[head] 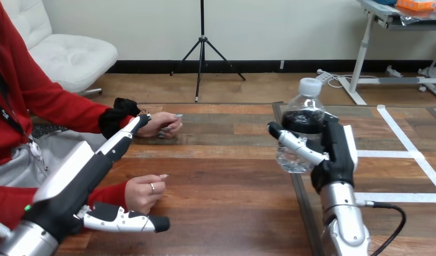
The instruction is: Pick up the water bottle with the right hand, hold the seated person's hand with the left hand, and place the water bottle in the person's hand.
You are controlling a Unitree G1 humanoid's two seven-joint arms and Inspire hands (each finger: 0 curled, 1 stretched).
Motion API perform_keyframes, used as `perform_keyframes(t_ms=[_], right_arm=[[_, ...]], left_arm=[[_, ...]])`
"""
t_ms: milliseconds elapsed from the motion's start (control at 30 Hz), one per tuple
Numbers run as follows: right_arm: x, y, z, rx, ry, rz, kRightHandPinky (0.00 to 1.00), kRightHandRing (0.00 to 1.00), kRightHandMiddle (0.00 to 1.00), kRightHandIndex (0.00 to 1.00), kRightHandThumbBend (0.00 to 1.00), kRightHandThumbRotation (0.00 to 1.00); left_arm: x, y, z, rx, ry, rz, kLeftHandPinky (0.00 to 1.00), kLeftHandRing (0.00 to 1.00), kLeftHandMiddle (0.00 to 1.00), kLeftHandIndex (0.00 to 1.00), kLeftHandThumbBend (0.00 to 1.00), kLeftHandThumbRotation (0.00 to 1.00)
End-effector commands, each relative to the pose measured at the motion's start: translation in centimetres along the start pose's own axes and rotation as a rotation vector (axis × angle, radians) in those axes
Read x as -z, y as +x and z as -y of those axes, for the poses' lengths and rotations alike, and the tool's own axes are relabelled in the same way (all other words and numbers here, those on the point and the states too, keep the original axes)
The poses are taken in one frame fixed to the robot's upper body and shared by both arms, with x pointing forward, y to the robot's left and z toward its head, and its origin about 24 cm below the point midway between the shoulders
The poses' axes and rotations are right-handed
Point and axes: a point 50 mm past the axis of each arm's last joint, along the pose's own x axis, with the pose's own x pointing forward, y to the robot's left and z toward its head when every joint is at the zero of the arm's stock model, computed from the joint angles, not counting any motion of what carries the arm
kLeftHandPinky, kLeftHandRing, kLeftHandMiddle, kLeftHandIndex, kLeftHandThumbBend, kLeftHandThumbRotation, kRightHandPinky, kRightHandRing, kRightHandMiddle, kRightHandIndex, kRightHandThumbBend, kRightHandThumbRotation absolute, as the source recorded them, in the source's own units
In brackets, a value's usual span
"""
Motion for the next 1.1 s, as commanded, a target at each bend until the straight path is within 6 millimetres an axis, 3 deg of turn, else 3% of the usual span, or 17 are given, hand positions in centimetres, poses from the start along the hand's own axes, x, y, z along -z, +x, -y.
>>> perform_keyframes(t_ms=[0, 633, 1067], right_arm=[[-2.6, 1.4, -1.4, -0.045, 0.027, 0.126, 0.24, 0.26, 0.29, 0.29, 0.74, 0.00], [-3.3, 0.0, -3.1, -0.092, 0.005, 0.171, 0.20, 0.24, 0.29, 0.29, 0.75, 0.00], [-3.8, -0.8, -4.2, -0.137, 0.010, 0.207, 0.21, 0.24, 0.29, 0.30, 0.71, 0.00]], left_arm=[[-0.9, 1.4, -2.4, -0.015, 0.100, 0.068, 0.93, 0.97, 0.98, 0.99, 1.00, 0.32], [0.5, 2.0, -4.7, 0.091, 0.230, 0.015, 0.92, 0.96, 0.98, 0.99, 1.00, 0.33], [1.2, 2.4, -5.9, 0.155, 0.334, -0.020, 0.80, 0.88, 0.89, 0.91, 1.00, 0.30]])
